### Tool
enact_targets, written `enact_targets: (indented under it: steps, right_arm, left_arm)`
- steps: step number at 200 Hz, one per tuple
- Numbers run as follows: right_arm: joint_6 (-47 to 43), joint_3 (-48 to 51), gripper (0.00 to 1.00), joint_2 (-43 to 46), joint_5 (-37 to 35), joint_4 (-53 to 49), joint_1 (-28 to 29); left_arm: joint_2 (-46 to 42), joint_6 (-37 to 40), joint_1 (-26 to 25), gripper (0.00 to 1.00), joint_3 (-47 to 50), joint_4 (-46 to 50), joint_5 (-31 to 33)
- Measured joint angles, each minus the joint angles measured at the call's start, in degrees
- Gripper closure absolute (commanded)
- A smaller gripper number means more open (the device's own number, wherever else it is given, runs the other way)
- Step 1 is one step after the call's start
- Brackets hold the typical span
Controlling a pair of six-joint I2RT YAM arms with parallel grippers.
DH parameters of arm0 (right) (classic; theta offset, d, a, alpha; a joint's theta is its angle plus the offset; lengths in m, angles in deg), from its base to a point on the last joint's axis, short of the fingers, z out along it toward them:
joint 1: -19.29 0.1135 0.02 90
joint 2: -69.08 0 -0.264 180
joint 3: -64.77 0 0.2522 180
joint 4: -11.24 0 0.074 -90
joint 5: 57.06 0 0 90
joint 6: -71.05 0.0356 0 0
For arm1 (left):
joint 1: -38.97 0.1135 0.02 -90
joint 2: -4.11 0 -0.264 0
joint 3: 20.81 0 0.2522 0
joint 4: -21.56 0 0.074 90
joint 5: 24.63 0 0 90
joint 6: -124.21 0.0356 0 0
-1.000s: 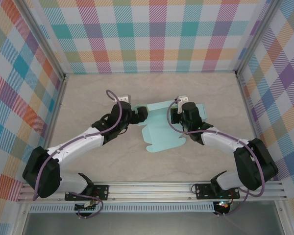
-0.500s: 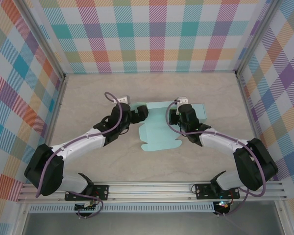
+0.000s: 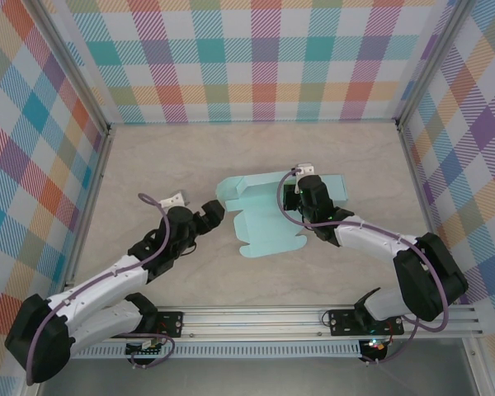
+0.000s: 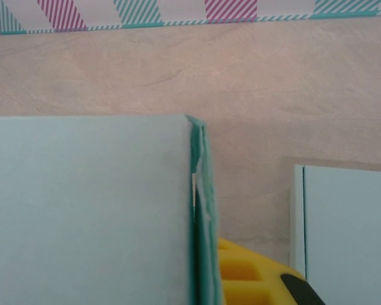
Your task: Fold the paper box
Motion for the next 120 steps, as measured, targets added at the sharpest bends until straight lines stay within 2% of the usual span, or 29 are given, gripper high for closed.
enact_targets:
  steps: [55, 91, 120]
  right_arm:
    - [0.00, -0.02, 1.00, -0.31, -0.76, -0.04, 0.37]
    - [-0.02, 0.00, 1.00, -0.31, -0.96, -0.04, 0.66]
    - [-0.02, 0.00, 1.00, -0.31, -0.98, -0.04, 0.70]
  left_arm:
    - [3.76, -3.48, -4.79, 0.30, 2.51, -5.92, -2.93]
    - [9.40, -2.19, -5.25, 0.31, 1.16, -10.80, -4.00]
    - [12.92, -0.24, -5.25, 0.35, -2.38, -11.10, -4.35]
